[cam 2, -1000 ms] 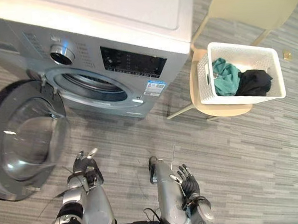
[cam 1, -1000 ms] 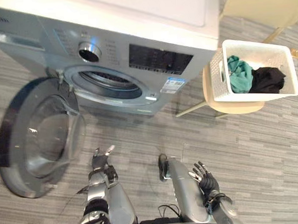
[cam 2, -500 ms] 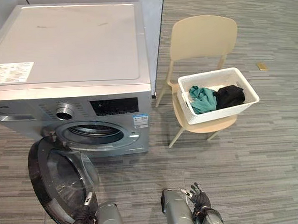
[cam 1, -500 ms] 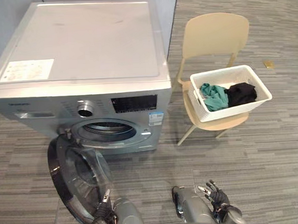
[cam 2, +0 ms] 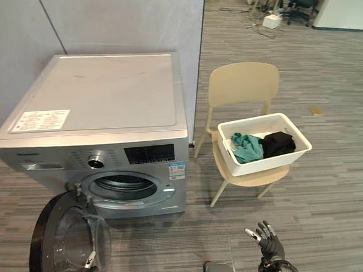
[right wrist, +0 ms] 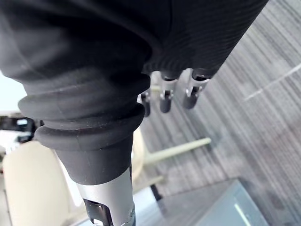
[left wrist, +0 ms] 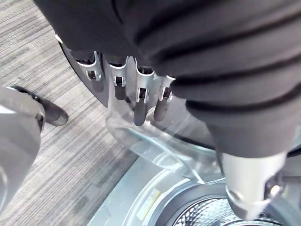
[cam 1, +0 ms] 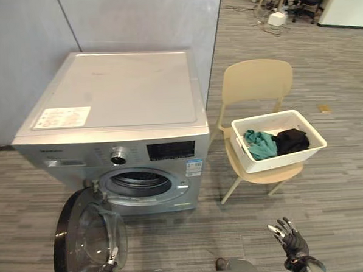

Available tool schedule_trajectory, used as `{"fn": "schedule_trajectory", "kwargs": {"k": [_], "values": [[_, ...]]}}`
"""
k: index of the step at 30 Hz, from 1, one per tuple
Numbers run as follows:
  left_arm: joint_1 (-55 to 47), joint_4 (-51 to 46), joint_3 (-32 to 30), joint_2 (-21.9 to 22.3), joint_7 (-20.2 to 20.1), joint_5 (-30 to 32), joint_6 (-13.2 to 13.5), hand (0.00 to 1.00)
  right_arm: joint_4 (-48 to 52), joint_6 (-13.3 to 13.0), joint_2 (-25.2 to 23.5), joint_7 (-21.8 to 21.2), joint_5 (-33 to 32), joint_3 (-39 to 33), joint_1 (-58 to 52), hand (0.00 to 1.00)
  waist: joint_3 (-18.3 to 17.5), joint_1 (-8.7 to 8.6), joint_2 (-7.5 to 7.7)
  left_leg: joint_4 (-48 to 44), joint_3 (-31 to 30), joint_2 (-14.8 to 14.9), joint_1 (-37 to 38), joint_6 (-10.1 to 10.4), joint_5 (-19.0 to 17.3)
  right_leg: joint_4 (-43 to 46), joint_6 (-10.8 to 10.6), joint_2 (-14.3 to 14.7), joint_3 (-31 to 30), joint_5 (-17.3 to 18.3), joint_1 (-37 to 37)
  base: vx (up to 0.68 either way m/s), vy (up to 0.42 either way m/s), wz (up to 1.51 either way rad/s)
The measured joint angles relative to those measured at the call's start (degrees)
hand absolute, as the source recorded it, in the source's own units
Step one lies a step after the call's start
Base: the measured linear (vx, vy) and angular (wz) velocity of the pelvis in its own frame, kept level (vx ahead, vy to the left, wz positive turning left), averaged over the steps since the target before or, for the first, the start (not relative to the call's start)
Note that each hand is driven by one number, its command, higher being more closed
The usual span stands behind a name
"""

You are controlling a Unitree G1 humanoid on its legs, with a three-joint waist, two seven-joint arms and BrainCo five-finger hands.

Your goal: Pick up the laundry basket with both hands and put the clothes into the washing machine.

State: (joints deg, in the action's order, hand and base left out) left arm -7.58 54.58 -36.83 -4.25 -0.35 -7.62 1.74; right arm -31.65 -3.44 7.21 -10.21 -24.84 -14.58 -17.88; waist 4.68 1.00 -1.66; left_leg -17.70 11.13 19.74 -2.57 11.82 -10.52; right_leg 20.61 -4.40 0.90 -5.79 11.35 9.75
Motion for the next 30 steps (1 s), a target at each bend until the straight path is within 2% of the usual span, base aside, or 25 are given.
{"fn": "schedule_trajectory", "kwargs": {"k": [1, 2, 5, 7, 8, 9, 13, 16, 17, 19, 20, 21, 22, 23, 24, 25, 26, 28, 29, 30], "values": [[0.0, -0.1, -0.3, -1.3, 0.6, 0.2, 0.0, 0.0, 0.0, 0.0, 0.0, 0.0, 1.0, 0.7, 0.1, 0.0, 0.5, -0.07, -0.14, -1.6, 0.0, 0.7, -1.1, -0.3, -0.3, -0.5, -0.2, 0.4, 0.3, 0.0, 0.0, -0.12, -0.039, 0.02], [0.0, -0.3, -1.3, -2.6, 0.7, 0.2, 0.0, 0.0, 0.0, 0.0, 0.0, 0.0, 1.5, 1.4, 0.3, 0.0, 1.0, 0.02, -1.05, -3.0, 0.1, 1.7, -1.6, -0.2, -0.8, -0.9, -0.4, 1.2, 0.3, -0.3, -0.2, -0.09, -0.029, -0.08], [-0.4, -0.5, -4.3, -5.8, 1.1, -0.3, -0.1, 0.0, 0.1, -0.1, 0.0, 0.1, 3.0, 2.9, 0.6, 0.0, 3.5, 0.18, -1.06, -6.6, 1.1, 3.9, -1.7, 0.0, -2.7, -0.7, -0.3, 3.1, -1.0, -1.0, -0.2, -0.1, -0.004, -0.33], [-0.3, -0.6, -5.9, -7.7, 1.7, -0.3, -0.2, 0.0, 0.5, 0.0, 0.0, 0.1, 3.6, 3.7, 0.7, 0.0, 4.2, 0.73, -0.77, -7.9, 2.3, 4.5, -2.1, 0.0, -3.3, -0.1, -0.2, 3.2, -1.4, -1.3, 1.0, -0.12, 0.034, -0.49], [0.8, -1.6, -7.4, -11.2, 1.8, -0.3, -0.3, 0.0, 1.5, -0.1, 0.0, 0.0, 4.6, 4.3, 0.8, 0.0, 6.2, 1.39, 1.17, -9.5, 3.2, 4.4, -5.2, -0.2, -3.4, 1.4, -0.6, 2.8, -2.0, -2.1, 4.1, -0.12, 0.03, -0.36], [1.7, -2.0, -7.9, -12.2, 1.6, -0.3, -0.3, 0.0, 1.5, -0.1, 0.0, 0.0, 4.7, 4.3, 0.9, 0.0, 7.0, 1.44, 1.83, -10.1, 3.0, 4.3, -6.3, -0.2, -3.4, 1.8, -0.9, 2.5, -1.9, -2.3, 4.9, -0.12, 0.02, -0.15], [7.1, -3.3, -12.3, -18.4, 2.3, -0.7, -0.5, 0.0, 1.5, -0.1, -0.1, 0.0, 4.8, 5.8, 0.0, 0.0, 9.7, 1.57, 3.58, -13.0, -0.9, 4.4, -11.8, -0.7, -3.7, 3.0, -1.0, 0.6, 2.7, -2.4, 7.4, -0.09, 0.028, 0.32], [8.4, -8.1, -15.2, -19.5, 3.8, -0.5, -0.4, 0.0, 1.6, -0.4, -0.1, 0.0, 5.3, 6.2, 0.0, 0.0, 9.7, 2.26, 3.75, -11.5, -1.3, 4.8, -11.6, -0.6, -2.6, 5.7, 0.4, -3.1, 9.4, -1.3, 6.9, 0.01, 0.026, 0.18], [8.8, -9.5, -15.1, -18.5, 4.7, 0.0, -0.2, 0.0, 1.4, -0.5, -0.1, 0.1, 5.9, 6.3, 0.0, 0.0, 9.6, 2.73, 3.78, -10.8, -0.6, 4.8, -10.3, -0.1, -2.2, 11.5, 2.0, -6.7, 13.4, 0.4, 6.9, 0.06, -0.063, -0.05], [6.9, -11.3, -14.3, -14.9, 6.7, 1.8, 1.0, 0.0, 0.7, -0.5, 0.2, 0.1, 8.4, 6.5, 1.5, 0.0, 9.2, 3.4, 3.8, -10.1, 1.3, 5.9, -8.5, 1.3, -1.3, 15.9, 4.0, -14.7, 21.6, 2.8, 5.7, 0.14, -0.251, -0.45], [5.0, -11.0, -12.9, -12.1, 7.0, 1.9, 1.8, 0.0, -1.7, -0.5, 0.7, 0.3, 10.2, 6.5, 4.6, 0.0, 9.0, 3.34, 3.77, -11.1, 2.6, 7.3, -8.4, 2.2, -0.8, 15.8, 1.8, -16.9, 26.9, 4.0, 5.8, 0.12, -0.335, -0.76], [4.8, -10.1, -12.6, -10.3, 7.0, 1.8, 1.8, 0.0, -3.4, -0.5, 1.5, 0.5, 10.8, 6.5, 6.6, 0.0, 8.7, 3.23, 3.44, -11.4, 3.2, 8.3, -8.6, 2.7, -0.3, 15.5, 1.8, -16.3, 29.4, 4.1, 5.6, 0.04, -0.288, -1.01], [4.4, -6.7, -11.3, -5.7, 6.9, 1.5, 1.8, 0.0, -7.5, -0.5, 3.3, 1.4, 12.3, 7.0, 10.8, 0.0, 8.4, 3.19, 1.79, -10.8, 3.9, 9.7, -8.4, 1.2, 0.7, 14.5, 2.0, -13.7, 29.1, 4.0, 7.0, 0.02, -0.204, -0.92], [4.0, -4.7, -9.2, -2.8, 6.9, 1.4, 1.8, 0.0, -9.8, -0.4, 4.3, 2.1, 12.8, 7.7, 13.1, 0.0, 8.4, 2.96, 1.4, -9.2, 4.6, 10.0, -7.4, 0.3, 2.6, 14.1, 2.2, -13.0, 28.8, 4.8, 7.7, 0.04, -0.232, -0.9], [3.8, -2.9, -5.9, -0.1, 6.9, 1.3, 1.8, 0.0, -10.7, -0.3, 5.1, 2.7, 13.7, 7.8, 14.7, 0.0, 8.4, 2.86, 1.35, -7.8, 5.9, 10.3, -5.8, 0.5, 4.8, 14.4, 1.2, -13.9, 30.0, 7.0, 7.7, 0.1, -0.196, -0.76], [3.1, -2.0, -1.6, 2.6, 6.9, 1.0, 1.8, 0.0, -11.8, -0.3, 5.7, 3.2, 14.0, 8.3, 15.8, 0.0, 8.3, 3.0, 1.53, -6.6, 7.3, 10.3, -3.4, 0.2, 7.7, 14.6, 0.9, -15.1, 32.2, 6.8, 6.3, 0.15, -0.179, -0.73], [2.3, -2.0, 0.3, 3.5, 6.9, 1.0, 1.9, 0.0, -12.5, -0.3, 5.7, 3.4, 14.0, 9.0, 16.6, 0.0, 8.0, 2.95, 1.83, -6.0, 7.5, 10.6, -2.2, 0.0, 9.0, 15.0, 1.0, -14.7, 32.0, 6.4, 6.5, 0.21, -0.27, -0.77], [1.6, -0.9, 5.6, 4.3, 7.2, 0.9, 2.2, 0.0, -12.7, -0.4, 5.7, 4.4, 13.6, 11.0, 18.6, 0.0, 7.5, 1.45, 0.99, -5.1, 7.6, 13.0, -1.0, -0.9, 13.6, 15.2, 2.9, -11.5, 31.5, 6.9, 6.4, 0.19, -0.316, -0.57], [1.8, -0.7, 8.4, 4.3, 7.8, 1.0, 2.5, 0.0, -12.6, -0.5, 5.6, 4.8, 13.4, 11.9, 19.5, 0.0, 7.5, 1.06, 0.94, -6.1, 8.1, 14.6, -1.6, -4.5, 19.4, 13.0, 4.3, -9.2, 31.1, 6.5, 5.4, 0.17, -0.302, -0.38], [2.0, -0.5, 9.8, 4.3, 8.0, 1.1, 2.5, 0.0, -12.6, -0.5, 5.5, 5.1, 13.2, 12.1, 19.5, 0.0, 7.7, 1.08, 1.17, -7.5, 9.0, 15.4, -2.6, -6.9, 21.4, 11.2, 5.0, -8.5, 31.1, 6.1, 4.3, 0.18, -0.294, -0.29]]}}
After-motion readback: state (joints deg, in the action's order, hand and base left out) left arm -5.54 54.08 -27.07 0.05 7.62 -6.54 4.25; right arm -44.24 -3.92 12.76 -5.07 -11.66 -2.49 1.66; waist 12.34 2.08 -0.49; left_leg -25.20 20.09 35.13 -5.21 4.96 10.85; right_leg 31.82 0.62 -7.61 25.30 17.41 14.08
